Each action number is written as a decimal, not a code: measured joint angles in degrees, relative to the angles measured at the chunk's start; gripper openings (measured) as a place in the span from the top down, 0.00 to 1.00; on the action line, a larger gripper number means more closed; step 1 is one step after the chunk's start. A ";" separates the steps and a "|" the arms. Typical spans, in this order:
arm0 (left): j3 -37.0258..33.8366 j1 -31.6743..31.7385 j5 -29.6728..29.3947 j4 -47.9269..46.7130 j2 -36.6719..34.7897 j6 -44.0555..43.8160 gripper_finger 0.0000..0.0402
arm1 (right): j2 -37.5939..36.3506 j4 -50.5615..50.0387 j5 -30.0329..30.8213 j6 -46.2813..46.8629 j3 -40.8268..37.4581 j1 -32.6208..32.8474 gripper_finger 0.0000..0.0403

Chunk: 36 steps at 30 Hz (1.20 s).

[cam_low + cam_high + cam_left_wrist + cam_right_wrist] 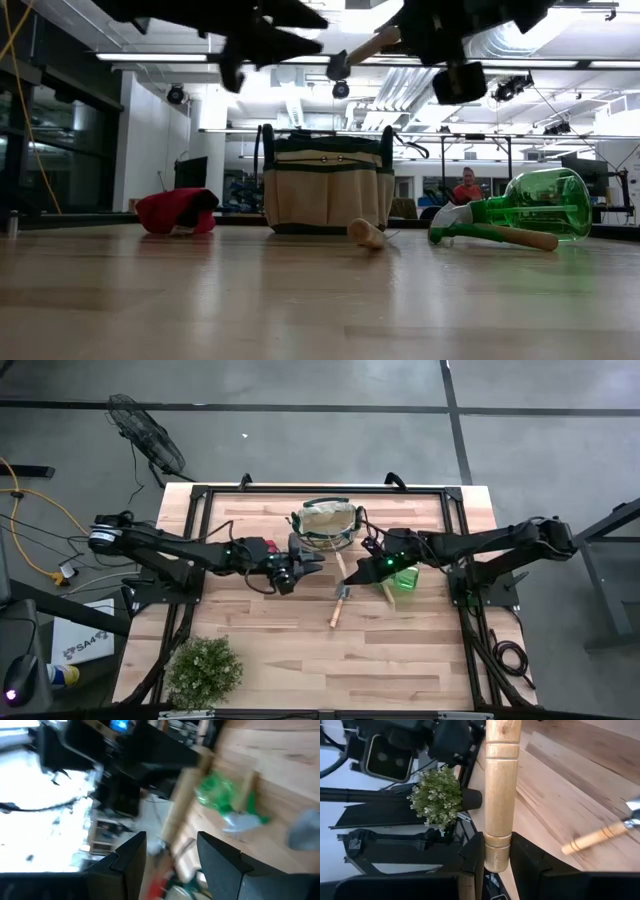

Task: Pick & Place Garden tools in Gardening bag
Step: Put the right brown trowel into the gardening bag

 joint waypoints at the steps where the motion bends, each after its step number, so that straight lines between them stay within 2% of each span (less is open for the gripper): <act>1: 0.03 0.01 -0.01 1.29 0.91 0.76 0.58 | 0.58 1.17 -0.04 -0.13 0.00 -0.07 0.84; 12: -0.01 0.01 -2.93 9.36 7.31 8.15 0.58 | 4.33 7.98 -2.56 -1.69 0.00 -0.07 0.84; 21: -0.01 -0.02 -5.02 10.20 7.78 9.65 0.58 | 4.57 9.69 -2.74 -1.92 0.00 -0.05 0.84; 24: -0.01 -0.02 -5.19 10.29 7.76 9.86 0.63 | 4.57 9.61 -2.74 -2.24 0.00 -0.05 0.84; 31: -0.01 -0.02 -5.36 9.52 7.67 9.88 0.84 | 4.57 9.17 -3.00 -2.16 -0.02 -0.05 0.84; 36: -0.01 -0.02 -5.17 9.38 7.67 9.82 0.85 | 4.57 9.18 -2.96 -3.19 -0.02 -0.05 0.84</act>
